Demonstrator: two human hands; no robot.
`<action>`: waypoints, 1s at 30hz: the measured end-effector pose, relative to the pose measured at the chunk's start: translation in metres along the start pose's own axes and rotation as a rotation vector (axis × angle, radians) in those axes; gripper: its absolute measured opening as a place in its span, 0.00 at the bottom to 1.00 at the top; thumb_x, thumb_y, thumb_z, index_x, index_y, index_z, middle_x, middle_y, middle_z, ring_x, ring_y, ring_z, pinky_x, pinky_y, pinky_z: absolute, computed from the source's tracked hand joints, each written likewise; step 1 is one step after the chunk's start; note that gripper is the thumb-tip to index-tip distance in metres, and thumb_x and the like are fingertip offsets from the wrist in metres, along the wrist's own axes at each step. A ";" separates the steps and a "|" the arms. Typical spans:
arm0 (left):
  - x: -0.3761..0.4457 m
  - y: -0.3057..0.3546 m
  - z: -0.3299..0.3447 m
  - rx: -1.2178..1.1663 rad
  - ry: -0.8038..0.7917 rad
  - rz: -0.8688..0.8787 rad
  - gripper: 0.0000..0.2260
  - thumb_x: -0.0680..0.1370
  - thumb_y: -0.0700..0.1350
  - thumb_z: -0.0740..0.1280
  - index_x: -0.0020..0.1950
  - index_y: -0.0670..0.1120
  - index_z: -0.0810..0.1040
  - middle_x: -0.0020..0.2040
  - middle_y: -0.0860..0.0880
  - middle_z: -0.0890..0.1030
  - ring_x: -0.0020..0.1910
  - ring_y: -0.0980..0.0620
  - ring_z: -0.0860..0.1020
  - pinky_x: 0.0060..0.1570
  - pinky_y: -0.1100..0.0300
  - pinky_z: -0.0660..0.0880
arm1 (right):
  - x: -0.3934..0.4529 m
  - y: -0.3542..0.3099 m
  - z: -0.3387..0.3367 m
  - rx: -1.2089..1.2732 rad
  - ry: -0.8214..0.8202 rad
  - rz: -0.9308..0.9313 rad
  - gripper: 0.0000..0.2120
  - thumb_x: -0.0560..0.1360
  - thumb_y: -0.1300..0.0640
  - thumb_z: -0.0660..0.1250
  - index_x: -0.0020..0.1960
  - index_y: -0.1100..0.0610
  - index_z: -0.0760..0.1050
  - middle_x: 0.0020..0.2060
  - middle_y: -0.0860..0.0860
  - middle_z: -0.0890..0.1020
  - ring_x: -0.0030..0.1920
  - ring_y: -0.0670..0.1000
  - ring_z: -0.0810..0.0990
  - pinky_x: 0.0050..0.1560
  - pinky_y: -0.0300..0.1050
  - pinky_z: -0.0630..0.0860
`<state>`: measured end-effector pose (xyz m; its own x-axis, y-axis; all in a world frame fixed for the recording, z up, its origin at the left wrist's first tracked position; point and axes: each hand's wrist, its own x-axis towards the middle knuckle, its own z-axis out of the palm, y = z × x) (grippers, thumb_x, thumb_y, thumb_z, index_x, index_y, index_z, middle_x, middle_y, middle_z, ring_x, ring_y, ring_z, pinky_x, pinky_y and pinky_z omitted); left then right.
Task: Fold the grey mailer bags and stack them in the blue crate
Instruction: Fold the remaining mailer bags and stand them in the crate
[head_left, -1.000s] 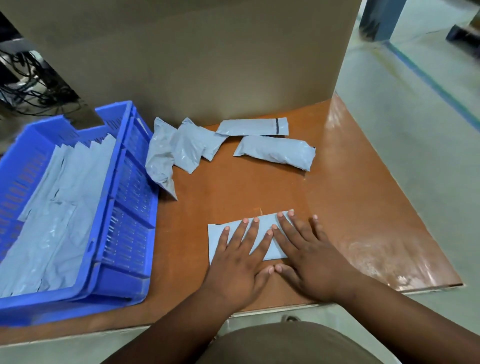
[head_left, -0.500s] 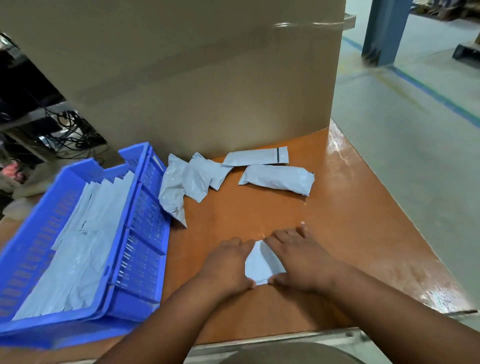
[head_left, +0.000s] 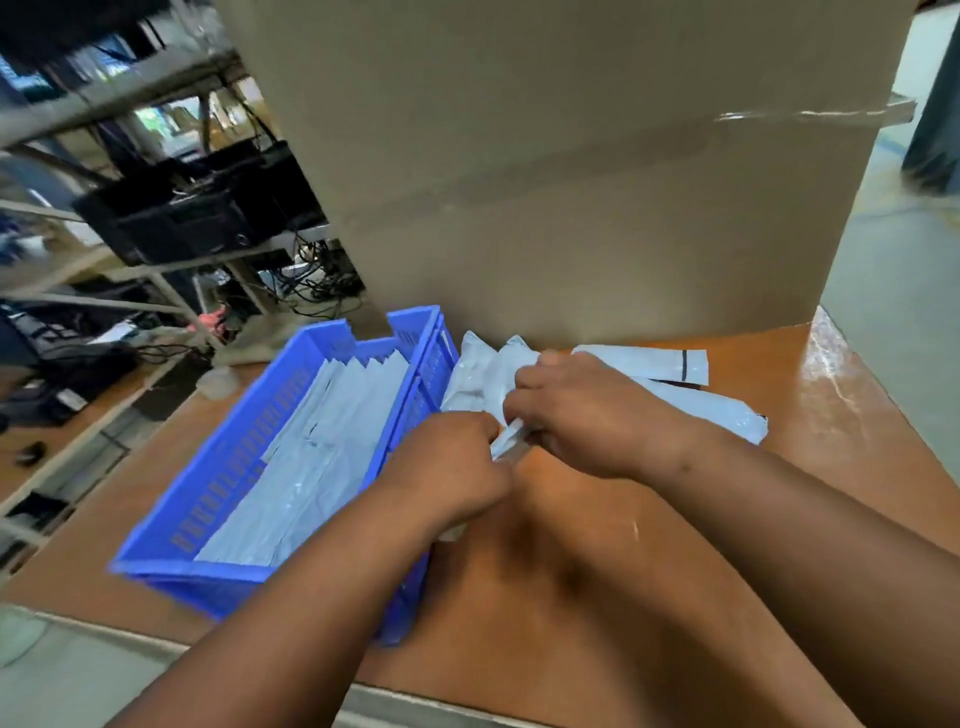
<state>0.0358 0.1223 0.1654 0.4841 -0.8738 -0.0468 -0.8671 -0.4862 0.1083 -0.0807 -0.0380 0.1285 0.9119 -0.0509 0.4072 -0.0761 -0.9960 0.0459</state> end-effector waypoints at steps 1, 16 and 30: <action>-0.002 -0.010 -0.018 0.016 0.055 -0.035 0.13 0.76 0.57 0.69 0.39 0.50 0.73 0.37 0.52 0.77 0.41 0.48 0.77 0.34 0.55 0.67 | 0.021 -0.003 -0.011 -0.010 0.025 -0.039 0.06 0.75 0.54 0.70 0.51 0.47 0.80 0.43 0.46 0.76 0.46 0.55 0.74 0.40 0.51 0.70; -0.026 -0.210 -0.067 -0.161 0.040 -0.383 0.15 0.75 0.49 0.75 0.37 0.47 0.72 0.33 0.50 0.75 0.32 0.50 0.72 0.31 0.57 0.66 | 0.272 -0.129 -0.008 -0.073 -0.441 -0.292 0.19 0.78 0.50 0.72 0.68 0.39 0.78 0.62 0.43 0.81 0.63 0.53 0.79 0.51 0.46 0.68; 0.008 -0.260 0.027 -0.116 -0.636 -0.397 0.12 0.77 0.49 0.78 0.39 0.43 0.83 0.26 0.50 0.81 0.33 0.48 0.82 0.51 0.53 0.82 | 0.286 -0.190 0.151 -0.106 -1.047 -0.274 0.15 0.76 0.60 0.78 0.62 0.59 0.84 0.49 0.54 0.85 0.45 0.54 0.78 0.49 0.45 0.71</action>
<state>0.2617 0.2413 0.1097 0.5659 -0.4886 -0.6641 -0.6069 -0.7921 0.0657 0.2557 0.1254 0.0982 0.7907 0.0850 -0.6063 0.1937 -0.9742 0.1160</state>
